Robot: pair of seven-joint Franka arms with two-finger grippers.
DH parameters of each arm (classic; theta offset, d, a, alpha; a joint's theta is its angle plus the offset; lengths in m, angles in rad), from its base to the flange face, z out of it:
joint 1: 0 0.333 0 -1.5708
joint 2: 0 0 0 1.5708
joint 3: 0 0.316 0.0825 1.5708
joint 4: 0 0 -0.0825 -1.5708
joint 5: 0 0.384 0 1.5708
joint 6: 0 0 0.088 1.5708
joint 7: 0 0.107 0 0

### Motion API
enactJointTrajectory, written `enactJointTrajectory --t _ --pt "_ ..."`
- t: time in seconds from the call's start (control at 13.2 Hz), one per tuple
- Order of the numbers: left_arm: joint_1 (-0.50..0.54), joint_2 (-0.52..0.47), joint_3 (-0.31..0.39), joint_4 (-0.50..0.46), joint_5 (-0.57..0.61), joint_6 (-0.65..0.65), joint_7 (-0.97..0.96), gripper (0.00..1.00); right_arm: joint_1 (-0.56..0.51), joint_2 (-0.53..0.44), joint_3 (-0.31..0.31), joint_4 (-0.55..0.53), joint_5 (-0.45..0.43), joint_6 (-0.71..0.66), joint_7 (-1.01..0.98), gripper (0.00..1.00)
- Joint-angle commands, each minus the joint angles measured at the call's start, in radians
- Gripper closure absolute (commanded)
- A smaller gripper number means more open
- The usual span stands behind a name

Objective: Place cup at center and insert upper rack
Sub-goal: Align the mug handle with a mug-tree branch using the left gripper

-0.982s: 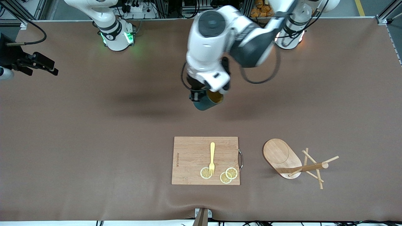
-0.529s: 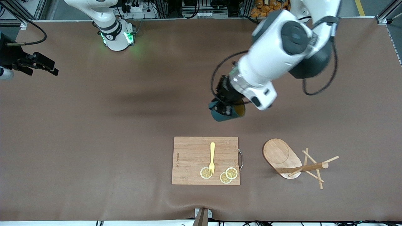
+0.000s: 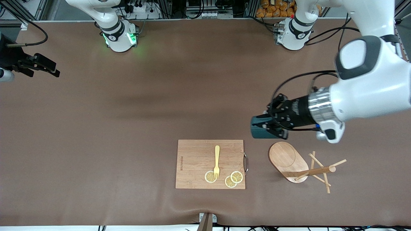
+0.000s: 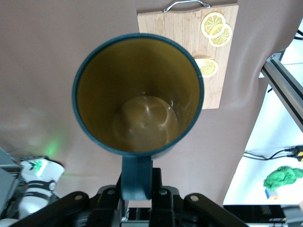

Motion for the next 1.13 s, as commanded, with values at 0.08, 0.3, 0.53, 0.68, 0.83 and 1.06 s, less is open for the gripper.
enactJointTrajectory --t 0.08,0.3,0.53,0.68,0.83,1.06 --pt "0.111 0.002 -0.008 -0.026 -0.153 -0.093 0.164 1.0 0.001 -0.007 0.002 0.003 -0.001 -0.009 0.015 0.0" --pt "0.172 0.031 -0.008 -0.028 -0.224 -0.173 0.289 1.0 0.001 -0.007 0.002 0.003 -0.001 -0.009 0.015 0.0" --pt "0.26 0.089 -0.008 -0.028 -0.365 -0.25 0.362 1.0 0.001 -0.007 0.002 0.003 -0.001 -0.009 0.015 0.0" --pt "0.294 0.114 -0.008 -0.028 -0.411 -0.285 0.421 1.0 0.001 -0.007 0.002 0.003 -0.001 -0.009 0.017 0.0" --pt "0.318 0.125 -0.01 -0.032 -0.449 -0.305 0.503 1.0 0.001 -0.007 0.002 0.003 -0.001 -0.009 0.015 0.0" --pt "0.347 0.166 -0.008 -0.043 -0.521 -0.305 0.576 1.0 0.001 -0.007 0.002 0.003 -0.001 -0.009 0.017 0.0"
